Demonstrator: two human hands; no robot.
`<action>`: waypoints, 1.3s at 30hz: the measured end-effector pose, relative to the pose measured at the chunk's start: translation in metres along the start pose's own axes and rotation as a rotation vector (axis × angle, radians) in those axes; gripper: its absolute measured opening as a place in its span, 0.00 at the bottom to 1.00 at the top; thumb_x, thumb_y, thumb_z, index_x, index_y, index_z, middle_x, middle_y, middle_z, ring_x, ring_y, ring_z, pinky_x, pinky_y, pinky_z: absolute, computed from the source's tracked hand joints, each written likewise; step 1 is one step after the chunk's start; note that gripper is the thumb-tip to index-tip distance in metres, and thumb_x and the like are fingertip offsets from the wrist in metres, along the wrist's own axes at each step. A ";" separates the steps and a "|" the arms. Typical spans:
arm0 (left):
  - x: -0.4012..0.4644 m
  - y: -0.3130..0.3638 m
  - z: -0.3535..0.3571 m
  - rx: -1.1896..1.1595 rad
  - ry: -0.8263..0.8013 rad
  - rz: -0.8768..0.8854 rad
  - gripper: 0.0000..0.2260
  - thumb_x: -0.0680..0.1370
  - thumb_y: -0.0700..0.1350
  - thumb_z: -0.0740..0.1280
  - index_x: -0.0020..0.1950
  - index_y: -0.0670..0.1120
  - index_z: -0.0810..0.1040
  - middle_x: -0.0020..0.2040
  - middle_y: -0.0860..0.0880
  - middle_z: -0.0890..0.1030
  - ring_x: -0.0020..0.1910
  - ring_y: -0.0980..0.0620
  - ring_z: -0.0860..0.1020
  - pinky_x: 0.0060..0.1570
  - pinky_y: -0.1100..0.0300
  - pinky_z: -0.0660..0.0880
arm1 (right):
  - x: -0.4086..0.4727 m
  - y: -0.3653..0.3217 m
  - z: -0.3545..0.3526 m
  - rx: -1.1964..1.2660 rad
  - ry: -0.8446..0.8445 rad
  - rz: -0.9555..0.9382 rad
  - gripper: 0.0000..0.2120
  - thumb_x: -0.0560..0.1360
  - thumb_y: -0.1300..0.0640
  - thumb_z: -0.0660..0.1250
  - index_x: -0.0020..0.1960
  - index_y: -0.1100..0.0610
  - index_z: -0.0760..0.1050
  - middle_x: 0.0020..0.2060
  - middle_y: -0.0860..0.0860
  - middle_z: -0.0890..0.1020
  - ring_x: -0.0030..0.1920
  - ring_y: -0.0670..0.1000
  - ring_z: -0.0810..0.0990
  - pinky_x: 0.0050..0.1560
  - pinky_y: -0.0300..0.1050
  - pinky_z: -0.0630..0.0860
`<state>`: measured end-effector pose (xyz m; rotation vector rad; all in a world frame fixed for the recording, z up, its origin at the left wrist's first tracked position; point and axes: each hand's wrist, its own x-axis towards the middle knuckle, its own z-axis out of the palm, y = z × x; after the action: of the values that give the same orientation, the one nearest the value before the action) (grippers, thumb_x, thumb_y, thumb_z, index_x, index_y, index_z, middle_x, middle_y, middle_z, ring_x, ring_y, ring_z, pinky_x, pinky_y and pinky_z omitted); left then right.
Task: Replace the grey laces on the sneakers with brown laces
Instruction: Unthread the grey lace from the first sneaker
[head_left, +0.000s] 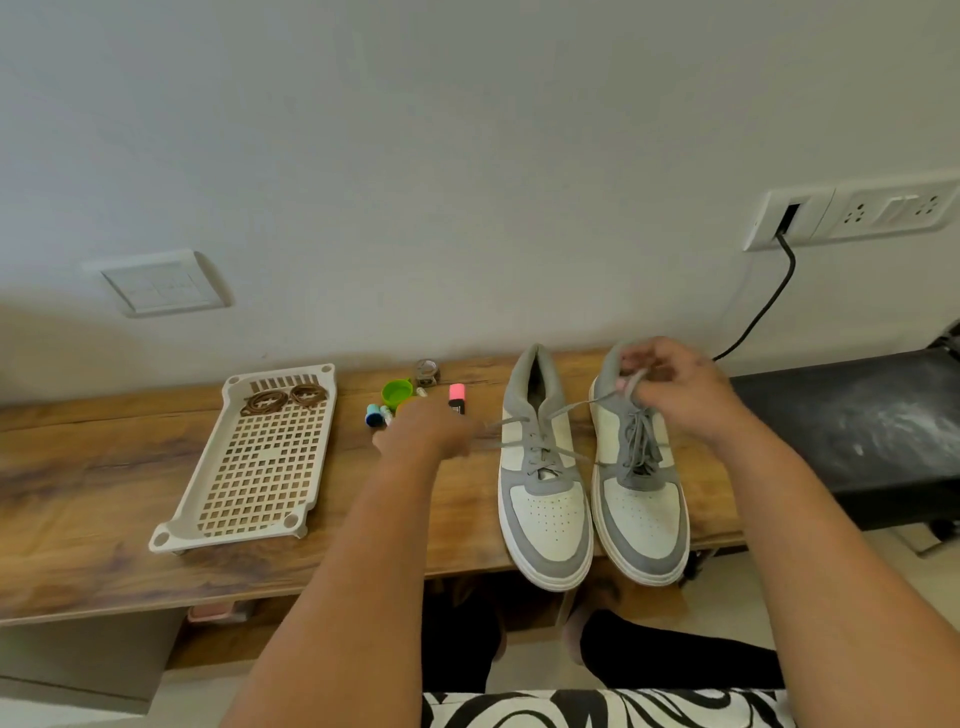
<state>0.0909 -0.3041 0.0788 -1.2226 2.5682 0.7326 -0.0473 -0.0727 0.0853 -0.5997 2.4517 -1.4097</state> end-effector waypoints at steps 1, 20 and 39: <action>-0.003 0.002 0.006 0.159 -0.062 -0.005 0.18 0.77 0.61 0.63 0.42 0.48 0.81 0.42 0.51 0.78 0.47 0.49 0.74 0.57 0.49 0.68 | -0.005 -0.005 0.003 -0.074 -0.193 0.005 0.14 0.74 0.61 0.71 0.55 0.44 0.78 0.52 0.45 0.82 0.53 0.45 0.80 0.50 0.43 0.78; -0.001 0.028 0.040 0.038 -0.064 0.519 0.22 0.75 0.38 0.65 0.68 0.49 0.66 0.55 0.44 0.79 0.52 0.44 0.77 0.45 0.54 0.74 | -0.003 0.016 0.094 -0.339 -0.152 -0.176 0.14 0.83 0.49 0.58 0.67 0.48 0.72 0.53 0.51 0.71 0.51 0.51 0.74 0.49 0.41 0.67; 0.003 0.019 0.032 0.102 -0.088 0.461 0.24 0.77 0.35 0.57 0.69 0.56 0.65 0.62 0.47 0.78 0.61 0.45 0.72 0.60 0.45 0.68 | 0.002 0.006 0.108 0.032 -0.172 0.181 0.13 0.80 0.64 0.58 0.42 0.53 0.78 0.66 0.49 0.64 0.59 0.54 0.71 0.63 0.56 0.72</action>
<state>0.0732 -0.2791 0.0566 -0.5537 2.7987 0.7043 -0.0068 -0.1532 0.0263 -0.4583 2.2810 -1.2694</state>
